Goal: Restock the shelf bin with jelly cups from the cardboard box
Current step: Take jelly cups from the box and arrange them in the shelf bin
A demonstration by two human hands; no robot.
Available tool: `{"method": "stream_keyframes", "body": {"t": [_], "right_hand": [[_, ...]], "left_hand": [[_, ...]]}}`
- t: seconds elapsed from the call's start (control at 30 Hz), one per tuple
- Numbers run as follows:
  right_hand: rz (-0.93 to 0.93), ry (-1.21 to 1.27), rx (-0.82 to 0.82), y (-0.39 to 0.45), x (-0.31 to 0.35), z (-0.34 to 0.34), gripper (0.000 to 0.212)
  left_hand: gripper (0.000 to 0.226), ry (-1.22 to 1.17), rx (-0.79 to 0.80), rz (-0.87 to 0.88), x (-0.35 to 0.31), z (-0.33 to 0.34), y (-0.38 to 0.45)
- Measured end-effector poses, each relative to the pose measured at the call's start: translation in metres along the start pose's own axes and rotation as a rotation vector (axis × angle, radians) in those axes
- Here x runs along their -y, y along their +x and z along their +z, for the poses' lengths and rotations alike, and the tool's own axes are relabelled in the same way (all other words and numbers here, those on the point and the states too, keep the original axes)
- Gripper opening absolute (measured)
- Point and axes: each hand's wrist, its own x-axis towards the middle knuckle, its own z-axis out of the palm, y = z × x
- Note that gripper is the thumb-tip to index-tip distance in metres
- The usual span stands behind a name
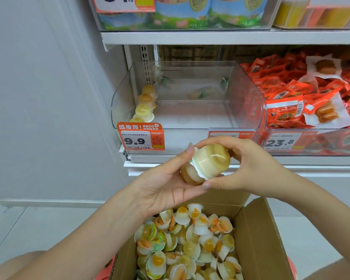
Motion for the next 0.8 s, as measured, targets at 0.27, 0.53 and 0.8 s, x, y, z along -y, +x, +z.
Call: {"method": "stream_keyframes", "body": {"t": [0.27,0.53,0.8], "right_hand": [[0.075,0.043,-0.381,0.086,0.024,-0.031,0.046],[0.345,-0.545,-0.026,0.258,-0.047,-0.010,0.044],[0.319,-0.388,-0.217,0.305,-0.101,0.022,0.074]], "left_hand": [[0.019,1.193,-0.760,0.546,-0.050,-0.012,-0.013],[0.021,1.680,-0.967,0.386,-0.088,-0.070,-0.016],[0.025,1.712,-0.877,0.396,-0.097,-0.098,-0.018]]}}
